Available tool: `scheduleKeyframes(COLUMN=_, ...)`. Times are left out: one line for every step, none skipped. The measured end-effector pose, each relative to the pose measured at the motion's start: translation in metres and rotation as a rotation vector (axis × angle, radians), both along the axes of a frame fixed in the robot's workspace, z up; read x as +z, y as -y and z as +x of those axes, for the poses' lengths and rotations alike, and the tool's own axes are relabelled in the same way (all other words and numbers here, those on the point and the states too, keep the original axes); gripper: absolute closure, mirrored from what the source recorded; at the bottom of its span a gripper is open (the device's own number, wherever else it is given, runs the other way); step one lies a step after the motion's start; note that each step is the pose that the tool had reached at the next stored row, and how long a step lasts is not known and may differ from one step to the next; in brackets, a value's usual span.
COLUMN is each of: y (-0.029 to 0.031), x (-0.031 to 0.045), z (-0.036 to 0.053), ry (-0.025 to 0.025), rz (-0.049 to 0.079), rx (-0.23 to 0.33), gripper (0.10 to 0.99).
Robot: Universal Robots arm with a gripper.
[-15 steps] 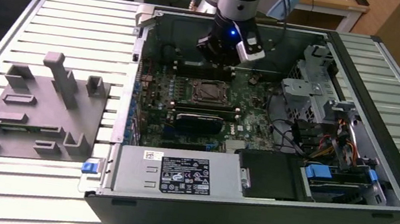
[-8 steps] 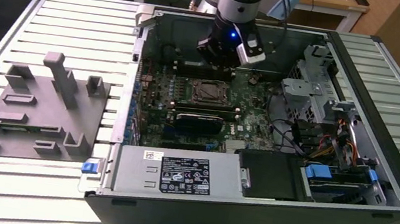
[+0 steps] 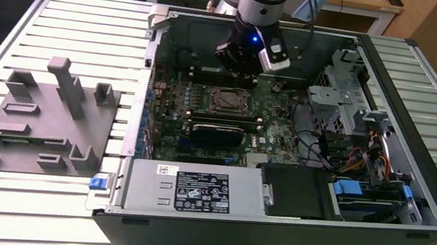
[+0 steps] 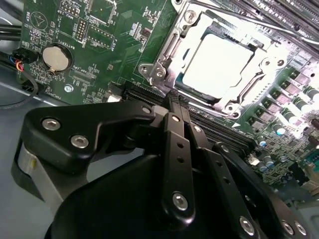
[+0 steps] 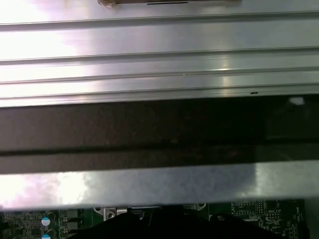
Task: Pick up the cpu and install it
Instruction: 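Install the second cpu locking lever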
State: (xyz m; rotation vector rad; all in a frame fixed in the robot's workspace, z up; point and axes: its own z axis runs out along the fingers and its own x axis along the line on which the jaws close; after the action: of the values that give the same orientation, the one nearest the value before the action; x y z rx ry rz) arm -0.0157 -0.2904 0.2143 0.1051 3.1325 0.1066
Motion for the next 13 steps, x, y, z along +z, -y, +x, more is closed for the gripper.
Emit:
scheduleKeyframes(y=0.0003, x=0.0000, z=0.0000, ry=0.0000, rz=0.000, rx=0.000, gripper=0.980)
scheduleKeyframes(y=0.0006, x=0.0001, z=0.0000, ry=-0.0001, rz=0.000, rx=0.000, gripper=0.980)
scheduleKeyframes(y=0.0011, x=0.0000, z=0.0000, ry=-0.0001, rz=0.000, rx=0.000, gripper=0.980)
scheduleKeyframes(y=0.0017, x=0.0000, z=0.0000, ry=-0.0001, rz=0.000, rx=0.000, gripper=0.980)
scheduleKeyframes(y=0.0025, x=0.0000, z=0.0000, ry=-0.0001, rz=0.000, rx=0.000, gripper=0.980)
scheduleKeyframes(y=0.0035, x=0.0000, z=0.0000, ry=0.0000, rz=0.000, rx=0.000, gripper=0.980)
scheduleKeyframes(y=0.0046, x=0.0000, z=0.0000, ry=0.0000, rz=0.000, rx=0.000, gripper=0.980)
scheduleKeyframes(y=0.0057, x=0.0000, z=0.0000, ry=0.0000, rz=0.000, rx=0.000, gripper=0.980)
scheduleKeyframes(y=0.0069, x=0.0000, z=0.0000, ry=-0.0001, rz=0.000, rx=0.000, gripper=0.980)
scheduleKeyframes(y=0.0079, x=0.0000, z=0.0001, ry=0.0000, rz=0.000, rx=0.000, gripper=0.980)
scheduleKeyframes(y=0.0091, x=0.0000, z=0.0001, ry=0.0000, rz=0.000, rx=0.000, gripper=0.980)
scheduleKeyframes(y=0.0103, x=0.0000, z=0.0001, ry=-0.0001, rz=0.000, rx=0.000, gripper=0.980)
scheduleKeyframes(y=0.0115, x=0.0000, z=0.0001, ry=0.0000, rz=0.000, rx=0.000, gripper=0.980)
